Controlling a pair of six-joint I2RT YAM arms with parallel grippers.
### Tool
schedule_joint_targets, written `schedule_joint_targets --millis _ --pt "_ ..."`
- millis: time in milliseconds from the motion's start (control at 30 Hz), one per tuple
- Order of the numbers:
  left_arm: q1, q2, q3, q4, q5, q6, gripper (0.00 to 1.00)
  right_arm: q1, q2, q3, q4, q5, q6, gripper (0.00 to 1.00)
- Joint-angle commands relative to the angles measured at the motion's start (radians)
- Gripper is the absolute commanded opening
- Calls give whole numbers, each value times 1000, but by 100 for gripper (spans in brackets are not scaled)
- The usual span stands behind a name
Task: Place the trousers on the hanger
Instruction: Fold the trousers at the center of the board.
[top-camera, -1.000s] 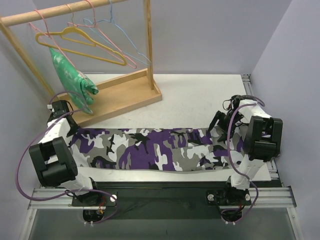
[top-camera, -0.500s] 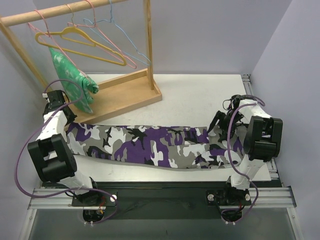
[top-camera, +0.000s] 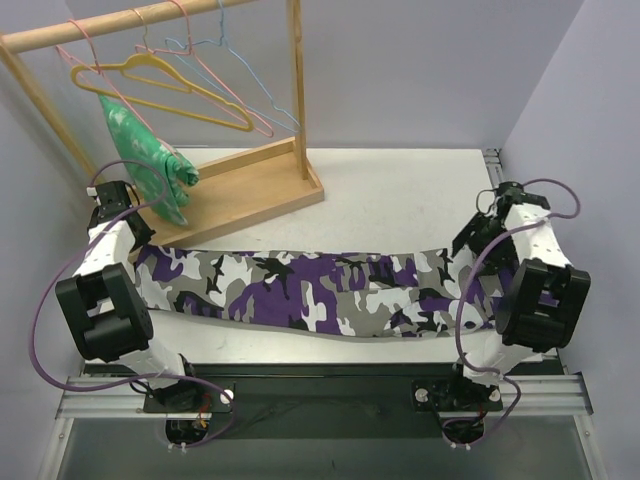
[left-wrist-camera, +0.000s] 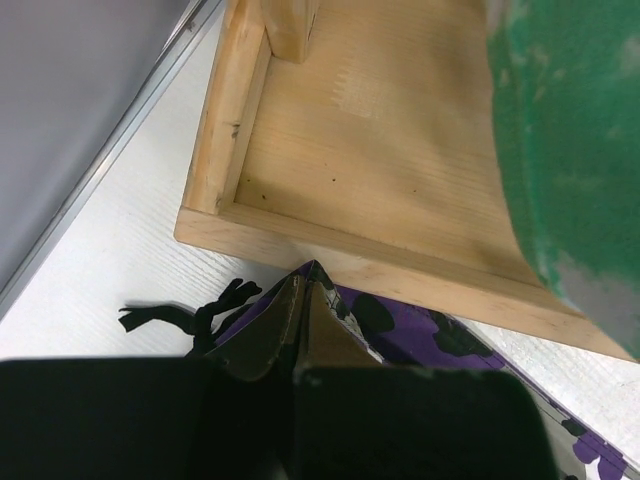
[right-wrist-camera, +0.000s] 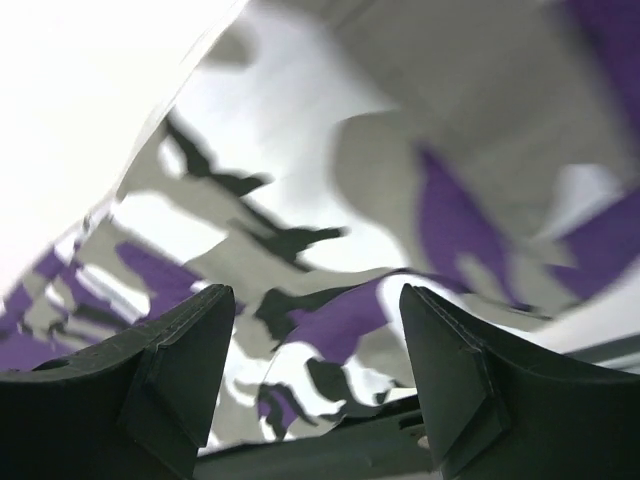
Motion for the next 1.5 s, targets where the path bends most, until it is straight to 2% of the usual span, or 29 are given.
schedule_joint_targets --millis 0,167,233,367,567,867,1033,1067,1100,1133,1200,1467 --pt "15 -7 7 103 3 -15 0 -111 -90 5 -52 217 31 68" --pt "32 -7 10 143 12 -36 0 -304 -153 -69 -37 237 41 70" --pt "37 -14 3 168 11 -46 0 -388 -183 -87 -6 225 19 76" --pt "52 -14 -3 197 51 -55 0 -488 -193 -112 17 217 7 78" --pt "55 28 7 218 104 -65 0 -519 -194 -158 72 248 -10 78" --pt "55 45 44 244 112 -101 0 -519 -207 -244 170 291 -22 78" --pt "55 103 87 189 98 -99 1 -516 -202 -297 254 298 -34 77" --pt "55 106 93 177 98 -101 14 -518 -205 -311 268 298 -41 77" --pt "55 102 93 160 97 -101 41 -518 -205 -320 296 300 -45 77" --pt "55 95 90 153 88 -101 55 -518 -208 -330 313 300 -57 77" --pt "54 68 84 125 81 -99 72 -518 -214 -363 371 298 -67 78" --pt "8 -112 -3 30 43 -116 81 -519 -225 -461 521 308 -125 78"
